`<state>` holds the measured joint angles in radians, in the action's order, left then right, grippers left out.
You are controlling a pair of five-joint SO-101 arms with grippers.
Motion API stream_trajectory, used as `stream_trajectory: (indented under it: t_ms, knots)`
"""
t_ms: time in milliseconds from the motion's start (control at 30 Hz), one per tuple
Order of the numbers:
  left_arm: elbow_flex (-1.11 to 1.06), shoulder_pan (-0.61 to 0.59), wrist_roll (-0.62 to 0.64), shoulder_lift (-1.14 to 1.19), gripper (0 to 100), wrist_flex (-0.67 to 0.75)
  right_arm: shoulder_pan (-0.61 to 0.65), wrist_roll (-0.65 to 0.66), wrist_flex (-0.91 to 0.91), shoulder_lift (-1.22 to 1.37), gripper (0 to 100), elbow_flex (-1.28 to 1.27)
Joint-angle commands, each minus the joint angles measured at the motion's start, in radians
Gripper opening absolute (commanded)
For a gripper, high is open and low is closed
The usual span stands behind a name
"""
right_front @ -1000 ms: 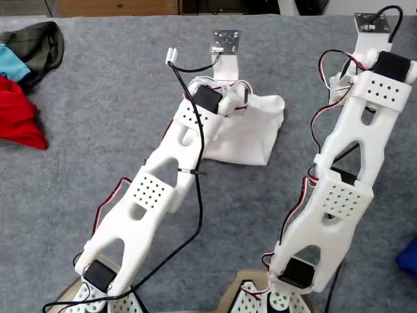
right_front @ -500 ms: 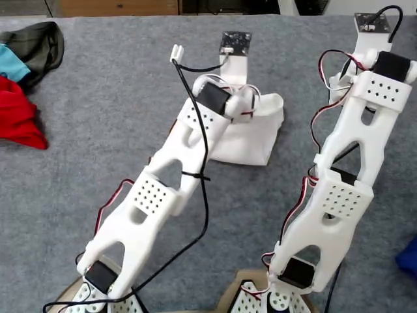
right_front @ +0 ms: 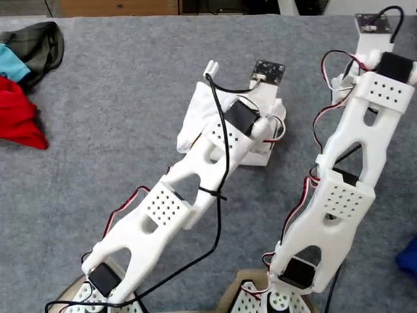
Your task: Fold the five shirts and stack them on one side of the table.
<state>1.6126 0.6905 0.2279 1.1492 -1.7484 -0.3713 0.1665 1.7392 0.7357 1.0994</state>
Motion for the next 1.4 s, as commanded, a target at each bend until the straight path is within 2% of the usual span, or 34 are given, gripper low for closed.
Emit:
stream_trajectory:
  t_ms: [0, 133, 333, 633, 833, 1033, 1233, 1367]
  knots:
    - [0.043, 0.017, 0.008, -0.081, 2, -0.011, -0.035, 0.012, -0.008, -0.01, 22.4, 0.065]
    - [0.041, 0.026, 0.008, -0.074, 3, -0.011, -0.038, 0.023, -0.008, -0.013, 22.4, 0.067]
    - [-0.028, 0.009, 0.023, -0.082, 25, -0.011, -0.031, 0.048, -0.008, -0.01, 22.4, 0.067]
    - [-0.034, -0.143, 0.101, -0.234, 29, -0.011, 0.001, 0.061, 0.005, -0.007, 22.4, 0.056]
    - [-0.049, -0.37, 0.101, -0.392, 29, -0.011, 0.142, 0.084, 0.035, -0.007, 22.4, 0.002]
    - [-0.273, -0.592, 0.02, -0.524, 29, -0.011, 0.354, 0.084, 0.026, -0.005, 22.4, -0.042]
    - [-0.605, -0.681, -0.109, -0.616, 29, -0.011, 0.526, 0.075, -0.034, 0.018, 22.4, -0.041]
    - [-0.704, -0.687, -0.133, -0.628, 29, -0.011, 0.567, 0.075, -0.058, 0.097, 22.4, -0.038]
